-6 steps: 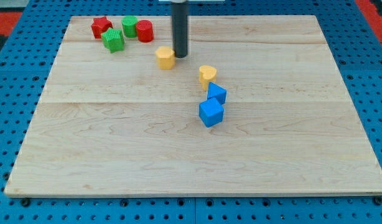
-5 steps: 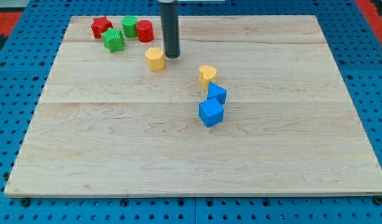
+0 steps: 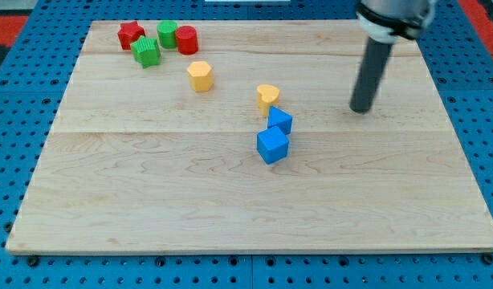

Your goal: Move the triangle towards the bottom right side of the hexagon

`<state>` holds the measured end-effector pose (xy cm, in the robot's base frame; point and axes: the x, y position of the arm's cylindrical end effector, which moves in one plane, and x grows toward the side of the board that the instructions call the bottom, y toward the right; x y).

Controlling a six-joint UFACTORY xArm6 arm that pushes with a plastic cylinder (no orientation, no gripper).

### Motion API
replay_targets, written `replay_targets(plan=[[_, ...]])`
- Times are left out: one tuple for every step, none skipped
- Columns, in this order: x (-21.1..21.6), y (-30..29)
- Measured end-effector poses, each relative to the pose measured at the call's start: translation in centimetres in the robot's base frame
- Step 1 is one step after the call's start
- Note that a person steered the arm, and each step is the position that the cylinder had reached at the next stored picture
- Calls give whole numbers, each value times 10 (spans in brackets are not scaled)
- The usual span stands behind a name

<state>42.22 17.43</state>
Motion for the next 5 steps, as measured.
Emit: replay_targets(plan=[[30,-29],[46,-78],[17,-122],[-10,-187],[0,-189]])
